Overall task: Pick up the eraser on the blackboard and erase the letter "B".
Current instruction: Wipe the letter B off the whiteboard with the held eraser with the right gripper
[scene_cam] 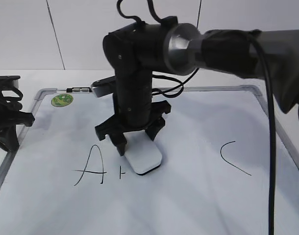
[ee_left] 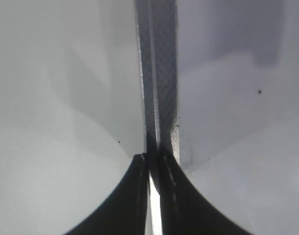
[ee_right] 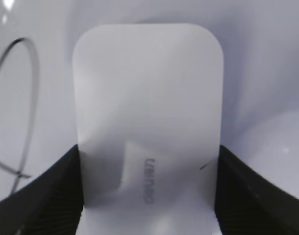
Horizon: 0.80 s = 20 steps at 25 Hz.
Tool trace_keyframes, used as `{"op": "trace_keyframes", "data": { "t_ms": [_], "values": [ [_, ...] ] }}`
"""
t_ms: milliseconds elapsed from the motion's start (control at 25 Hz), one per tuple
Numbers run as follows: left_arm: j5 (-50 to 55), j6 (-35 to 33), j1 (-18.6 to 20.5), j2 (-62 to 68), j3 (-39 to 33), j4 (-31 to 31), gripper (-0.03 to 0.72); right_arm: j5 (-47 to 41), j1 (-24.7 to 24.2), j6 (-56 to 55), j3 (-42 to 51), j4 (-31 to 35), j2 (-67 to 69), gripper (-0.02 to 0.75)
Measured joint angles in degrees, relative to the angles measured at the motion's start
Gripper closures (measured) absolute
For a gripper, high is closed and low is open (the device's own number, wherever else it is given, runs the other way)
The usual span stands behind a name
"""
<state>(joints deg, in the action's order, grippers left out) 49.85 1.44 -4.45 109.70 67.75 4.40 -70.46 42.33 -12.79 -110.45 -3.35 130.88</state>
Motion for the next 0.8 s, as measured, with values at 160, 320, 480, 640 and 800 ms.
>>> {"op": "trace_keyframes", "data": {
  "t_ms": [160,320,480,640,800],
  "values": [
    [0.0,0.0,0.0,0.0,0.0,0.0,0.669,0.3,-4.4,-0.3,-0.1,-0.3,0.0,0.183],
    [0.0,0.0,0.0,0.0,0.0,0.0,0.669,0.5,-6.9,-0.4,-0.1,-0.6,0.0,0.183],
    [0.0,0.0,0.0,0.0,0.0,0.0,0.669,0.5,-6.9,0.4,0.2,-1.1,-1.0,0.183],
    [0.1,0.0,0.0,0.0,0.0,0.0,0.669,0.5,-6.9,0.9,0.8,-1.7,-5.7,0.183],
    [0.1,0.0,0.0,0.1,0.0,0.0,0.669,0.5,-6.9,0.9,4.4,-1.9,-11.5,0.183]
  ]
}}
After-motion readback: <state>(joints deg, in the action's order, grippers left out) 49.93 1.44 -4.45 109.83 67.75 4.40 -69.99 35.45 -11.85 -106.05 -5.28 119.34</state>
